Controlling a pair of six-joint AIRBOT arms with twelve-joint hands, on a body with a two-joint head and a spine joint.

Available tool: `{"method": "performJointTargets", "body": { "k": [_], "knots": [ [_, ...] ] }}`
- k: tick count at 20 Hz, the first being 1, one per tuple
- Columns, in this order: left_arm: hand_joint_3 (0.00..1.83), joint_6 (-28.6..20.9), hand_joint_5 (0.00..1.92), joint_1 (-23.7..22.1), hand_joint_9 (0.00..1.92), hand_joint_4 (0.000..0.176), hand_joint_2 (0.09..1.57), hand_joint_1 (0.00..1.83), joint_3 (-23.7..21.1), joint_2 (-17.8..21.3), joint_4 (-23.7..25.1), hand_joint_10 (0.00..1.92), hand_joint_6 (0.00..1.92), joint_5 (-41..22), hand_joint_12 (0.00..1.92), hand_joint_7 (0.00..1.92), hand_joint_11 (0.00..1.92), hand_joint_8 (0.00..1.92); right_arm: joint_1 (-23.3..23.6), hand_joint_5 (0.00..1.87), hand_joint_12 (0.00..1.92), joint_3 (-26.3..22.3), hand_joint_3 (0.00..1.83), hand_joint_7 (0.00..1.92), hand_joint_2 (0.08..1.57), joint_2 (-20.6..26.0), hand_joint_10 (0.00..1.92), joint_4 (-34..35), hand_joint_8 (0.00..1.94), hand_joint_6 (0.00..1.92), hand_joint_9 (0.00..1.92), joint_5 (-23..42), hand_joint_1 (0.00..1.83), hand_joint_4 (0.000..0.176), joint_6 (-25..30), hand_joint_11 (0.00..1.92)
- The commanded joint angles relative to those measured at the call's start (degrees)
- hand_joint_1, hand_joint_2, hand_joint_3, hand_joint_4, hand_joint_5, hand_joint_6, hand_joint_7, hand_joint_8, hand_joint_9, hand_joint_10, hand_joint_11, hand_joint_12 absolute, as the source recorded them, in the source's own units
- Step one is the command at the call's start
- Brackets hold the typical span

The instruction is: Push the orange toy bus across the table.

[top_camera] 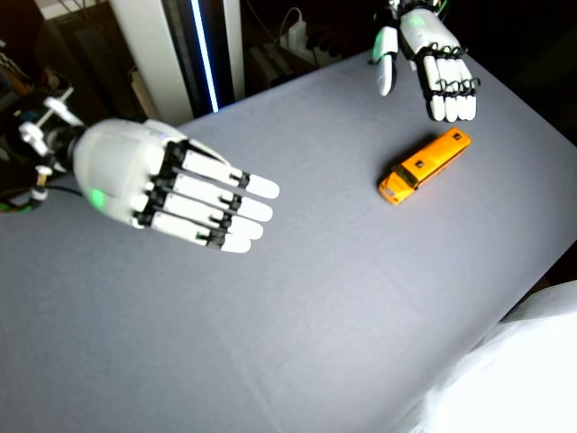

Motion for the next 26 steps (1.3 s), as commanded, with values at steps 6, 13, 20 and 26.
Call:
{"method": "performJointTargets", "body": {
  "k": [6,13,20,26],
  "knots": [
    [0.01,0.80,0.11,0.10,0.03,0.000,1.39,0.00,0.25,0.66,-0.91,0.01,0.00,-9.95,0.00,0.10,0.00,0.01,0.01,0.40,0.13,0.06,0.00,0.38,1.38,-0.14,0.01,0.31,0.00,0.00,0.41,7.15,0.58,0.003,0.47,0.42],
    [0.02,7.46,0.04,3.48,0.01,0.000,1.54,0.00,1.24,2.09,-15.75,0.00,0.00,-9.92,0.01,0.00,0.01,0.00,-0.22,0.40,0.11,0.11,0.00,0.38,1.38,-0.27,0.01,0.31,0.00,0.00,0.41,6.90,0.63,0.000,0.47,0.44],
    [0.00,12.45,0.03,4.71,0.00,0.000,1.48,0.00,3.27,1.96,-25.39,0.00,0.00,-4.78,0.01,0.01,0.01,0.01,-0.34,0.41,0.07,0.15,0.00,0.39,1.39,-0.44,0.00,0.15,0.00,0.00,0.39,6.53,0.64,0.000,0.60,0.43],
    [0.01,13.23,0.04,5.27,0.02,0.000,1.51,0.00,4.47,0.95,-27.92,0.01,0.01,-0.58,0.01,0.02,0.03,0.01,-0.49,0.42,0.05,0.12,0.00,0.40,1.39,-0.49,0.00,0.14,0.00,0.00,0.40,6.49,0.67,0.000,1.05,0.44]
  ]
}}
